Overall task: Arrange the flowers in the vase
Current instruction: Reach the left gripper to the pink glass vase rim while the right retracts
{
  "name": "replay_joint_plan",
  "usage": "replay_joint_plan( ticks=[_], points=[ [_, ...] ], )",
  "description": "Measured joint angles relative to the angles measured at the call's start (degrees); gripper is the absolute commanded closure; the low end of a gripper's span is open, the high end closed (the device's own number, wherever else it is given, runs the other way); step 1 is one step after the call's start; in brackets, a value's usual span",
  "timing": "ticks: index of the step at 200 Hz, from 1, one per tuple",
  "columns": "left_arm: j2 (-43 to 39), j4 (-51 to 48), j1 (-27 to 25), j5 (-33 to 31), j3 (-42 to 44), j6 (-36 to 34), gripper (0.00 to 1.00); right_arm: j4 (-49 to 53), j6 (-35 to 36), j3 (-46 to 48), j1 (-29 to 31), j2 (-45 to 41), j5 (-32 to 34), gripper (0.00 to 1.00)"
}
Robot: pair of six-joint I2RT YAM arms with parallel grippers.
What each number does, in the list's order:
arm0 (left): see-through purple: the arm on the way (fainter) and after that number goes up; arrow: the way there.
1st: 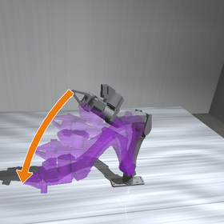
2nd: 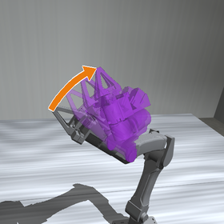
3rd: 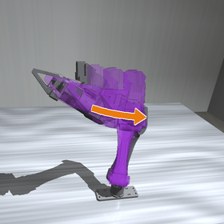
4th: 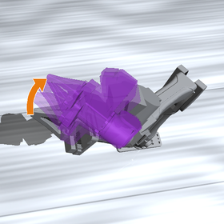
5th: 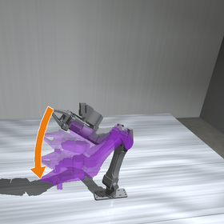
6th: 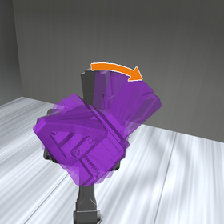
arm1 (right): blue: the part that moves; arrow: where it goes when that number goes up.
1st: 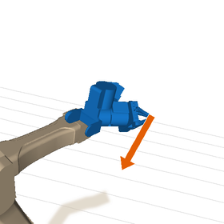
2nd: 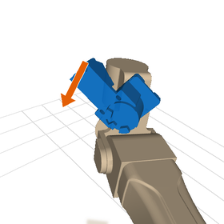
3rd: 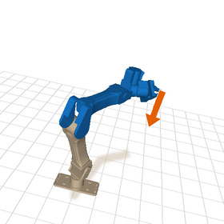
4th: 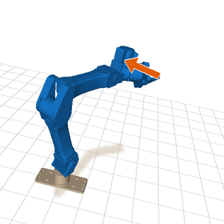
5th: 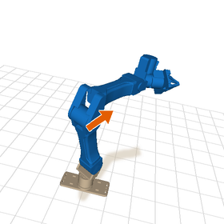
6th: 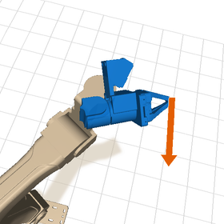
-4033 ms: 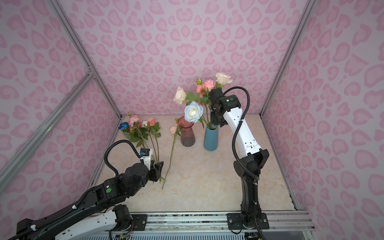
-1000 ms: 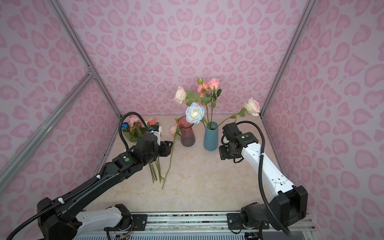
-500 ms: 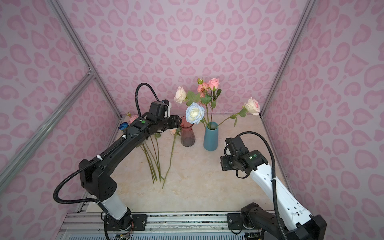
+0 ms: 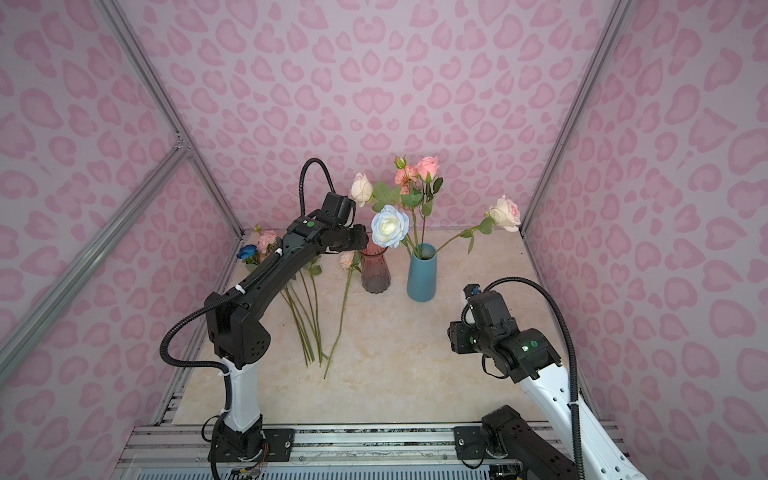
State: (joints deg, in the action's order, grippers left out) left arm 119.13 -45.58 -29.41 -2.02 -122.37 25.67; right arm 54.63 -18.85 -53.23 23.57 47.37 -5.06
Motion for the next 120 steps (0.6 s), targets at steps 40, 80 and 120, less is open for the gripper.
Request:
replay_joint_plan(
  ticks=[40, 80, 120],
  points=[
    [5.70, -5.01, 0.04, -0.44, -6.64, -0.52, 0.54, -1.16, -0.46, 0.87, 0.04, -2.32, -1.49, 0.43],
    [8.11, -7.58, 0.37, -0.59, -9.57, -0.81, 0.63, -2.12, -0.90, 1.44, 0.17, -3.85, -2.03, 0.43],
    [9.81, -8.37, 0.50, 0.57, -11.15, -1.29, 0.71, -2.91, -0.90, 2.05, 0.33, -5.05, -2.03, 0.43]
  ],
)
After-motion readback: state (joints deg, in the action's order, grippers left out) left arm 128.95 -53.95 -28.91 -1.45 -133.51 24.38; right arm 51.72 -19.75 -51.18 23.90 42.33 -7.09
